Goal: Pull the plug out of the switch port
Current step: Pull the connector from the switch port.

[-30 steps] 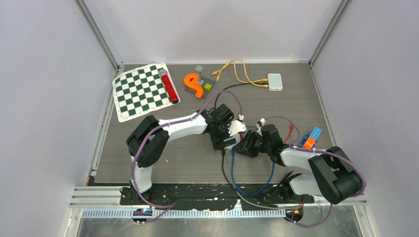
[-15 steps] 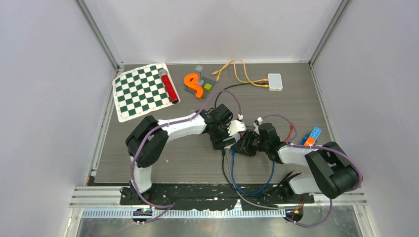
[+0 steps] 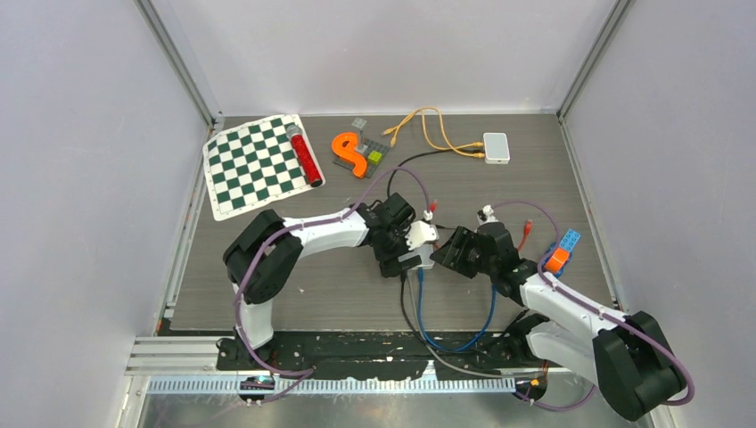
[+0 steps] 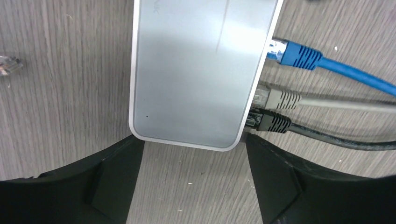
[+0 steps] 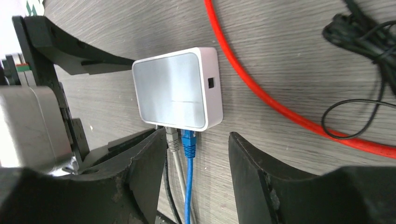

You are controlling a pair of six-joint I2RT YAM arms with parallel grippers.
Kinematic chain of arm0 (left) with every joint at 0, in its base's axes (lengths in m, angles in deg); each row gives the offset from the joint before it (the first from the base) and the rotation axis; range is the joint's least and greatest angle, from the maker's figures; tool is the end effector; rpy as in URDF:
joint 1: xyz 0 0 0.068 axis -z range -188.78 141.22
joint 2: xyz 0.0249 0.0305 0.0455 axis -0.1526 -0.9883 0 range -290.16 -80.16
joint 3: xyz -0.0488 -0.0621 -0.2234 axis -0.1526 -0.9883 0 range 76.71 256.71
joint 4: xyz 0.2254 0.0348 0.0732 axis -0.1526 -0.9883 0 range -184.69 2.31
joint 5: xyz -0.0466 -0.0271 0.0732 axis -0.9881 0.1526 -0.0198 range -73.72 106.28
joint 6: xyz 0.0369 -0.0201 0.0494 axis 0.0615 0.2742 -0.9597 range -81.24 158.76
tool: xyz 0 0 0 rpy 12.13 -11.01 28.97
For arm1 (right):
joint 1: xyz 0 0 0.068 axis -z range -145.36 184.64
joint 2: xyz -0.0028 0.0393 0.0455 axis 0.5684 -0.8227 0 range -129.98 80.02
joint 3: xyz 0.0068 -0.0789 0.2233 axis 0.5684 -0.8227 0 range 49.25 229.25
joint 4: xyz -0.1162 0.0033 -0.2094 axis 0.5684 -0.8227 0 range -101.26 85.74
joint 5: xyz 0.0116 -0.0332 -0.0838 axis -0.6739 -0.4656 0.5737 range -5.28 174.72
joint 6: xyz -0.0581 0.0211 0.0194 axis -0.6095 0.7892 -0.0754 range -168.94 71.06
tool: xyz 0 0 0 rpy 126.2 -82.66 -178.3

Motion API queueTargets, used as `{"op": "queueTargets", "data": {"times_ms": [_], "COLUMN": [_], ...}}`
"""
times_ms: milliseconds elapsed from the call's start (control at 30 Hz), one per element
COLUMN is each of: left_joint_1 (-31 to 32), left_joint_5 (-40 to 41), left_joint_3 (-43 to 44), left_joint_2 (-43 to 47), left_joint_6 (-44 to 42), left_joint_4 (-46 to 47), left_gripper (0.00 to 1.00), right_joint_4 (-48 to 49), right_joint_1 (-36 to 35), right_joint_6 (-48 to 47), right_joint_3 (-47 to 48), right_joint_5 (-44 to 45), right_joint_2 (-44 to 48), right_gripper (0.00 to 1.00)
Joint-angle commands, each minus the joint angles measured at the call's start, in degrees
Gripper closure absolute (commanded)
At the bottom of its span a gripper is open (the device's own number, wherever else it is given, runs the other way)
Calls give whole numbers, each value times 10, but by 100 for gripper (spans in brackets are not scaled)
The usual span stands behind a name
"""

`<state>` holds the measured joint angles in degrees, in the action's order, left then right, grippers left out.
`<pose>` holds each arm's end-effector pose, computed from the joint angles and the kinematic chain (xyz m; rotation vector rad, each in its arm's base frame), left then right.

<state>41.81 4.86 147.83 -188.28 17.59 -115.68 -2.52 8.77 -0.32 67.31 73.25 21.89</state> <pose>0.2180 -0.2812 0.1315 1.6548 2.1842 -0.4193 0.1804 0.0987 0.1328 0.3573 2.3641 0.8908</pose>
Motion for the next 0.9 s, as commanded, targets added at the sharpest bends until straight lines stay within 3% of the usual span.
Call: {"op": "queueTargets", "data": {"times_ms": [0,133,400,700,767,867], "left_joint_1": [-8,-10,-34,-95,-108,-125], "left_joint_5": [2,20,56,155,131,11], "left_joint_3": [-16,-37,-65,-169,-162,-138], "left_joint_2": [28,59,131,244,238,217], "left_joint_6": [11,21,64,181,181,155], "left_joint_4": [12,51,125,301,285,235], "left_gripper": [12,1,1,0,1,5], "right_joint_4": [-37,-57,-65,-72,-67,-54], "right_joint_1": [-2,-1,-1,-1,-1,-1], "right_joint_6": [-28,-47,-75,-91,-95,-92], "right_joint_3": [36,77,82,74,73,73], "right_joint_5": [59,61,74,102,101,81], "right_joint_2": [-6,-45,-34,-5,1,-8], "right_gripper": [41,41,30,28,28,28]}}
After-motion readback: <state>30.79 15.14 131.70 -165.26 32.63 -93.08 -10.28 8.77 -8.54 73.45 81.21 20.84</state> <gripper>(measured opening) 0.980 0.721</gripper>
